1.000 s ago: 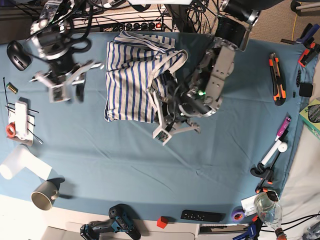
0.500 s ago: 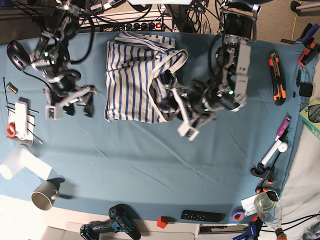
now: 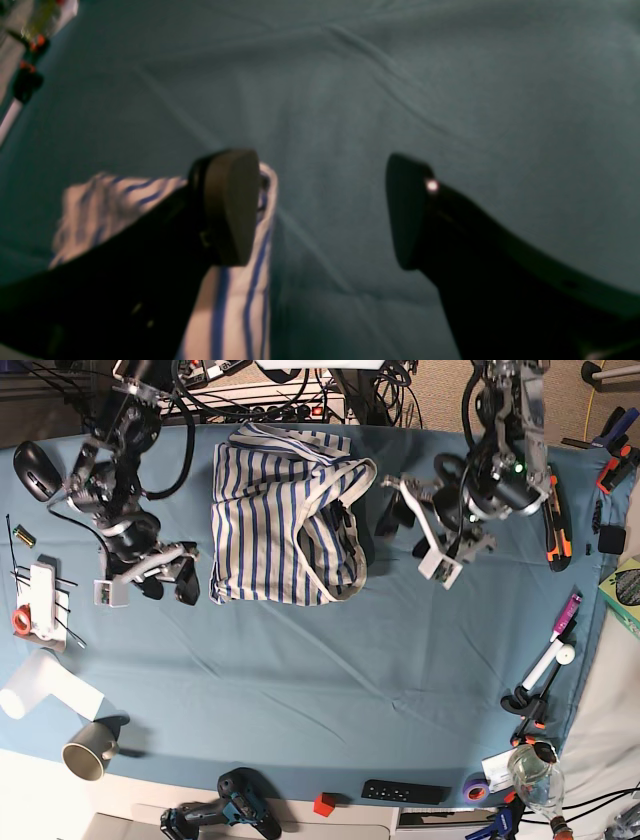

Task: Fold the T-shirt properly
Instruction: 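Press the stack's sides with both grippers to square the folded shirt, then hold the stack's side with the right gripper and lower the left gripper beside it, then push the stack's loose edge inward with the left gripper toward the right gripper, then press the folded edge flat with the left gripper and release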

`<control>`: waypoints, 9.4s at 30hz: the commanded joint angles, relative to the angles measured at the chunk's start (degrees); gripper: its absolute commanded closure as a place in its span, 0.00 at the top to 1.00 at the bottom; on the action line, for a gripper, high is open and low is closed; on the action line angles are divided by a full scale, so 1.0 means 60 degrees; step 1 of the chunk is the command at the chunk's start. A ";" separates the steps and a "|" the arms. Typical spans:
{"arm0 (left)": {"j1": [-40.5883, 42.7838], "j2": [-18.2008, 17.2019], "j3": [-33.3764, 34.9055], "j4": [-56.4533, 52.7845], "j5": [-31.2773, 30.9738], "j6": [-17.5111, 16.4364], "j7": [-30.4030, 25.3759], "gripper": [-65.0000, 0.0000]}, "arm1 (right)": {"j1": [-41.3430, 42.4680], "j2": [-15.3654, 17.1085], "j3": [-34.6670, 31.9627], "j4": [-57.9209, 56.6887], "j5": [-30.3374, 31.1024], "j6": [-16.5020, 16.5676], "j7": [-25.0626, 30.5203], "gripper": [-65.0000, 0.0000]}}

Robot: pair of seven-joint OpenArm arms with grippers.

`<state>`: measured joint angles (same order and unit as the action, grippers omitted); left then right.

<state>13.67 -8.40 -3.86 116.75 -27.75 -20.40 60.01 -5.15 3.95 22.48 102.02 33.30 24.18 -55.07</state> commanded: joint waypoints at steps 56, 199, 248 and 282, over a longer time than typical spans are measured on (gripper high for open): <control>0.2299 -0.0066 0.2109 0.0412 -0.2342 -0.0346 0.0244 0.75 | 0.0882 0.0084 -0.1362 -0.1577 -0.0018 0.0244 -0.1151 0.16; -0.6994 0.0419 0.3665 -0.7020 -0.0535 0.0138 0.0157 0.43 | -0.4459 -0.1450 0.1399 0.5497 -0.0313 0.0809 -0.1173 0.35; -0.2732 0.0444 0.3661 -0.5333 -0.2900 -0.1606 0.0262 0.00 | -0.1993 -0.0288 0.0397 0.0976 -0.1585 0.0525 0.0160 0.00; -0.2758 0.0882 0.3665 -0.2448 -0.3060 -0.1610 0.0066 0.00 | -0.2943 -0.1191 0.2011 0.2889 0.1818 0.0506 -0.0568 0.00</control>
<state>-1.98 -3.57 18.22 100.99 -45.10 -29.82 61.54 -22.79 -3.49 34.41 118.24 43.03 26.85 -59.59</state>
